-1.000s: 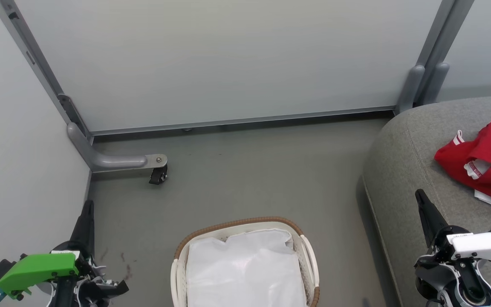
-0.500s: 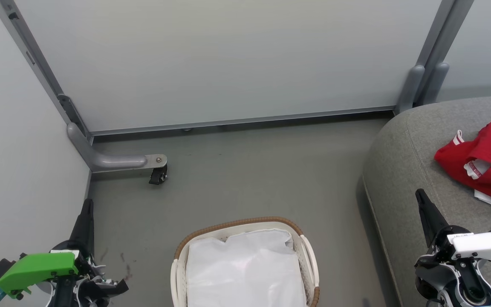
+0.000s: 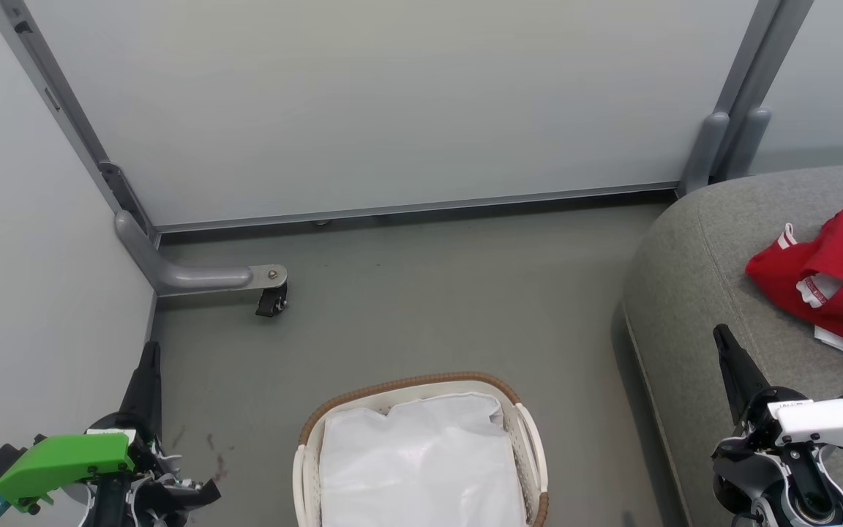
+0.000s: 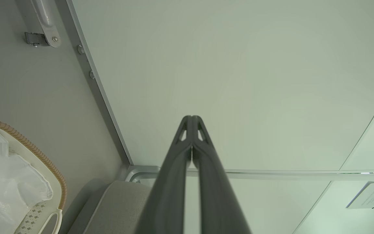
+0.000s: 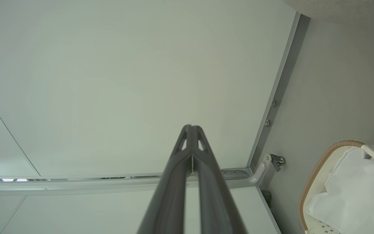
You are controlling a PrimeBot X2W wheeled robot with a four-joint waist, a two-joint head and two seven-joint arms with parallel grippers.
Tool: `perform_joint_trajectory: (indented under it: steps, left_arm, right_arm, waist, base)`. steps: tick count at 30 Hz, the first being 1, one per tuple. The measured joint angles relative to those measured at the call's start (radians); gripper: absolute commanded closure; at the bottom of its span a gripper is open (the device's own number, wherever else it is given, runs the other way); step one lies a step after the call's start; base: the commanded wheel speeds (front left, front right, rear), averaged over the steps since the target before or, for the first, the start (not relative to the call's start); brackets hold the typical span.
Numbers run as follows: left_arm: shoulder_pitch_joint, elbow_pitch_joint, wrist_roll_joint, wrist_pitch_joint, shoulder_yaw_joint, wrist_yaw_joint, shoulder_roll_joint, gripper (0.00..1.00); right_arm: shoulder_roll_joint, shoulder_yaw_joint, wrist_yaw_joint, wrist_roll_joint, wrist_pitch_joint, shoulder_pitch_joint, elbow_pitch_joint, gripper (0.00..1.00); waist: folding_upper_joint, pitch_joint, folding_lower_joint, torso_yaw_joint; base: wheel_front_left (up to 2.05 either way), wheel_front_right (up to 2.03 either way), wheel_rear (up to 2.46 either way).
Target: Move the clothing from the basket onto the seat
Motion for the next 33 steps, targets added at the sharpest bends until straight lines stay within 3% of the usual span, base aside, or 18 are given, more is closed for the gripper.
perform_joint_trajectory:
  steps: [33]
  left_arm:
    - [0.0,0.0,0.0,0.0,0.0,0.0,0.0,1.0]
  right_arm:
    - [0.0,0.0,0.0,0.0,0.0,0.0,0.0,1.0]
  waist:
    - [0.0,0.0,0.0,0.0]
  base:
    - [0.0,0.0,0.0]
